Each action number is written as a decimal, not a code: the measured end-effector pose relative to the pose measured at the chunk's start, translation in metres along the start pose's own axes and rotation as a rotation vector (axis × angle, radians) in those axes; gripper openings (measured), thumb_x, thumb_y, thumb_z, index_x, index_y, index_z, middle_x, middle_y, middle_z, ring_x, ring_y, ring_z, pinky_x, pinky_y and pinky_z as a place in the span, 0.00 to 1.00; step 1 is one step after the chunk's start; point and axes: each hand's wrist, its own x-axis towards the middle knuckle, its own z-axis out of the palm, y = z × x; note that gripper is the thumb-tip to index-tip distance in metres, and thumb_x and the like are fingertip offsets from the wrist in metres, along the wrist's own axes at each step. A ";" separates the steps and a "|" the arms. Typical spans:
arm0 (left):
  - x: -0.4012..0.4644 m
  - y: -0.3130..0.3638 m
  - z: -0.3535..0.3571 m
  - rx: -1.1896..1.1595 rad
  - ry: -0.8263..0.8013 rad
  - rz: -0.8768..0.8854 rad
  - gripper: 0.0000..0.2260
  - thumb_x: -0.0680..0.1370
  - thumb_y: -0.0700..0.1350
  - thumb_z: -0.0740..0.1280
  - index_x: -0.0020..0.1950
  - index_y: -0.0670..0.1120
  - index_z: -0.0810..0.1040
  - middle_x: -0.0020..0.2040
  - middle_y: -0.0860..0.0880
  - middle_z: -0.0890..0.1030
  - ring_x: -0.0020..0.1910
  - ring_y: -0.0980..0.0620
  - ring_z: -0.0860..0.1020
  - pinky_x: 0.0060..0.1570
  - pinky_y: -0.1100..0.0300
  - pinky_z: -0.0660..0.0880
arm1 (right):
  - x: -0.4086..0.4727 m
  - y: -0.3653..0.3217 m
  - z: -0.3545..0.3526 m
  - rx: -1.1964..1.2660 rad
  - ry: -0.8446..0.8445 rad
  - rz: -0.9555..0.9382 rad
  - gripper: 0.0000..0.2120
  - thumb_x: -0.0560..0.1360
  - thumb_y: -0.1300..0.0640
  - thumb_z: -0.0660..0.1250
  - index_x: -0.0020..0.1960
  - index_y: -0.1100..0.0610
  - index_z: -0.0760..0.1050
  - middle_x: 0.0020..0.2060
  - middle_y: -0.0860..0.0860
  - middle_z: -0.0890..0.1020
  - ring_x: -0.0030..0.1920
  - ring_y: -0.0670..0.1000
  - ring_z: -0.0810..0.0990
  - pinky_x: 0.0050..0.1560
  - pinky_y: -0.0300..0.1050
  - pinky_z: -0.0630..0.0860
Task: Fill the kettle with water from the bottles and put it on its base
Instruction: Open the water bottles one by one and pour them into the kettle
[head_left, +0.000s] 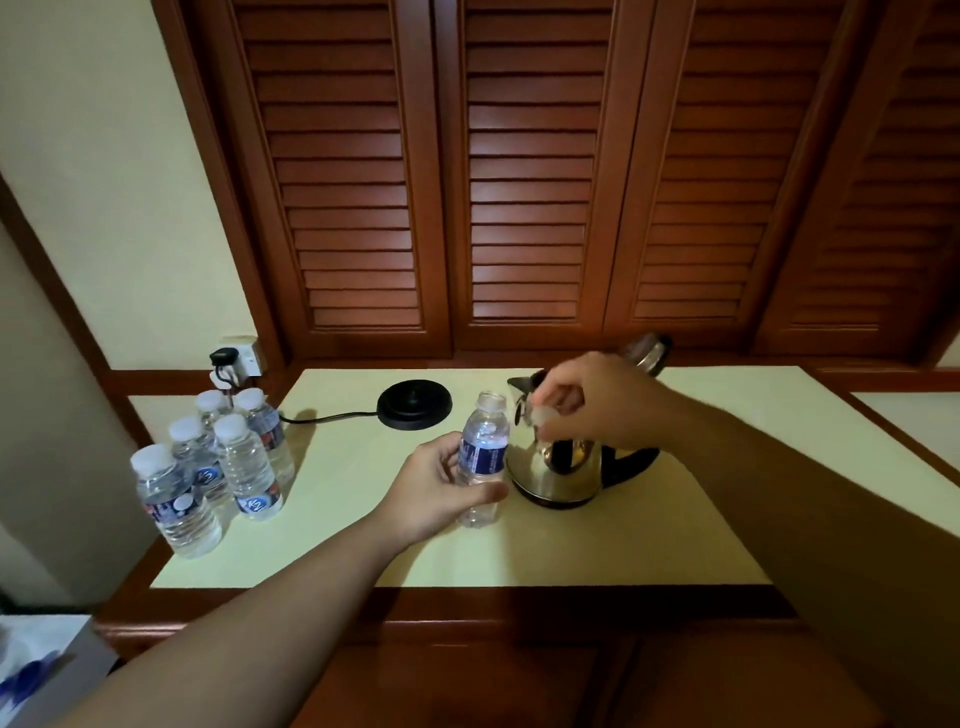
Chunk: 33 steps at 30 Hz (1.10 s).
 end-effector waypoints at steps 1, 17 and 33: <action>0.002 -0.003 -0.003 0.013 0.012 -0.007 0.16 0.72 0.37 0.81 0.57 0.42 0.83 0.50 0.46 0.88 0.47 0.48 0.86 0.54 0.54 0.81 | -0.004 0.012 0.017 0.015 -0.013 0.040 0.11 0.71 0.50 0.77 0.53 0.48 0.84 0.43 0.42 0.84 0.44 0.42 0.82 0.45 0.39 0.79; 0.049 -0.027 -0.033 0.240 0.053 -0.037 0.17 0.70 0.46 0.83 0.56 0.51 0.82 0.48 0.53 0.88 0.46 0.52 0.86 0.50 0.48 0.82 | -0.057 0.135 0.140 -0.327 0.176 0.554 0.32 0.77 0.27 0.47 0.61 0.45 0.78 0.59 0.46 0.79 0.64 0.55 0.76 0.61 0.50 0.72; 0.137 0.043 -0.062 0.859 -0.123 0.321 0.24 0.69 0.55 0.82 0.63 0.52 0.82 0.52 0.56 0.85 0.54 0.52 0.83 0.46 0.60 0.71 | -0.065 0.152 0.137 -0.362 0.096 0.666 0.44 0.73 0.21 0.43 0.83 0.42 0.48 0.83 0.51 0.49 0.83 0.55 0.45 0.80 0.62 0.47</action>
